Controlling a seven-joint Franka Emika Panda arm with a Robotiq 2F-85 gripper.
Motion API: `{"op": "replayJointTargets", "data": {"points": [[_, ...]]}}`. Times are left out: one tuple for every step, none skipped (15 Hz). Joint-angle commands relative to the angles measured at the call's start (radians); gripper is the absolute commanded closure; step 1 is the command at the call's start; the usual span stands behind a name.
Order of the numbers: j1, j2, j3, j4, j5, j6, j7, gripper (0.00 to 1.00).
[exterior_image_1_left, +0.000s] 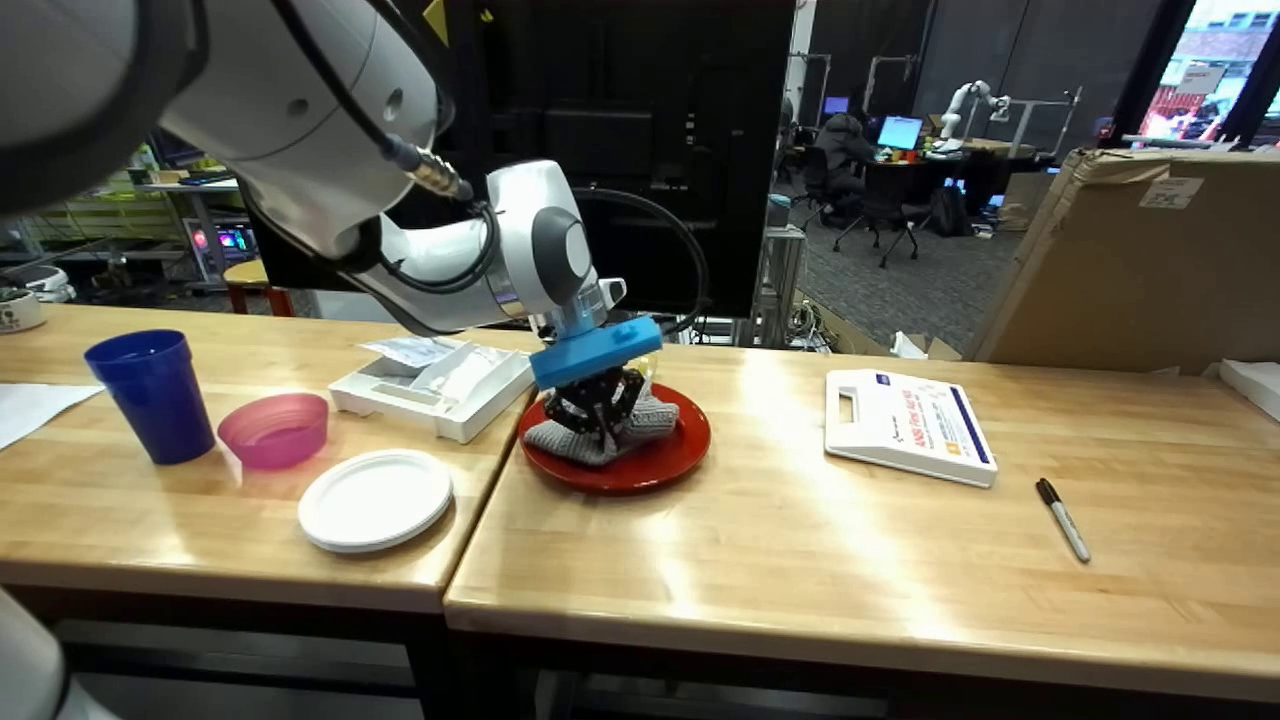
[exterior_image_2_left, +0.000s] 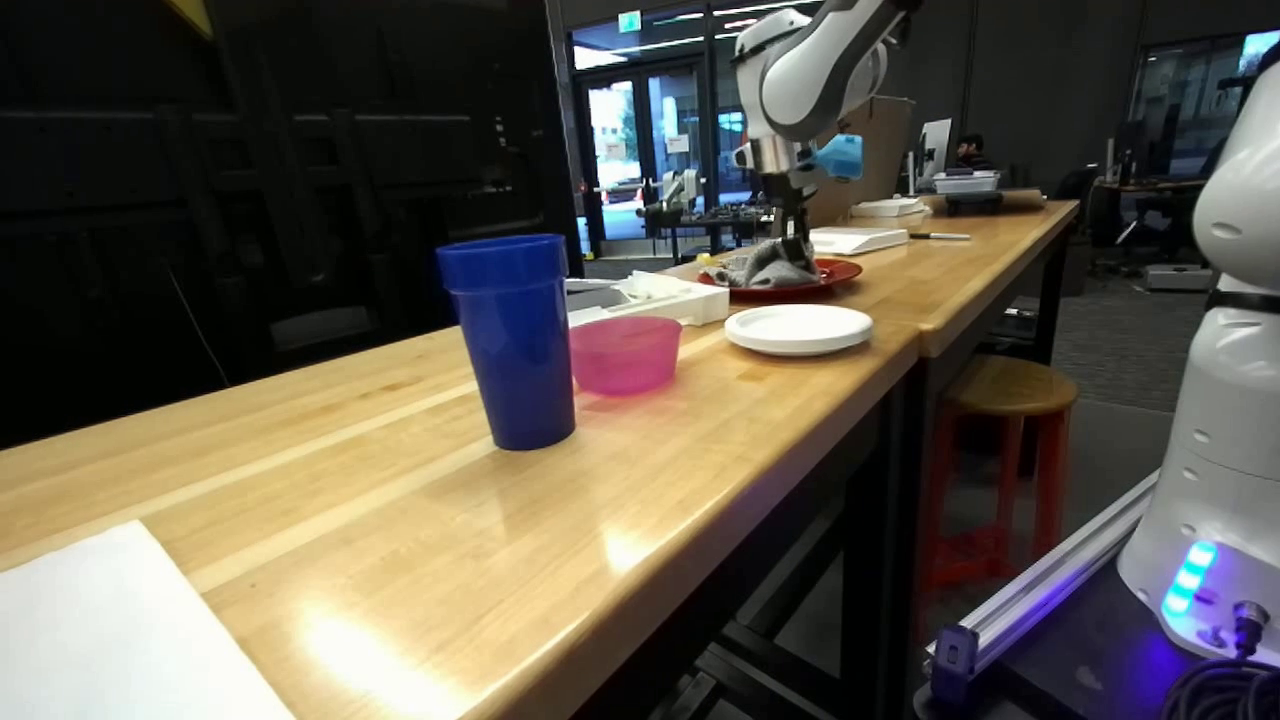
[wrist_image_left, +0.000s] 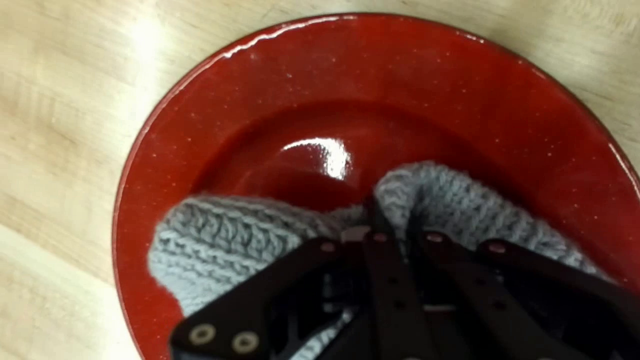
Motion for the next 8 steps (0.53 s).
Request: {"op": "replayJointTargets", "data": {"points": [[0.015,0.030,0.002,0.032,-0.054,-0.039,-0.126,0.98],[0.017,0.037,0.001,0.037,-0.064,-0.040,-0.172,0.98],[0.018,0.045,-0.003,0.041,-0.060,-0.035,-0.234,0.98],[0.017,0.051,-0.006,0.047,-0.051,-0.029,-0.297,0.98],[0.015,0.060,-0.008,0.054,-0.051,-0.022,-0.355,0.98],[0.014,0.064,-0.010,0.061,-0.050,-0.020,-0.414,0.98],[0.011,0.070,-0.012,0.068,-0.060,-0.015,-0.467,0.98],[0.009,0.073,-0.013,0.074,-0.073,-0.014,-0.517,0.98]]}}
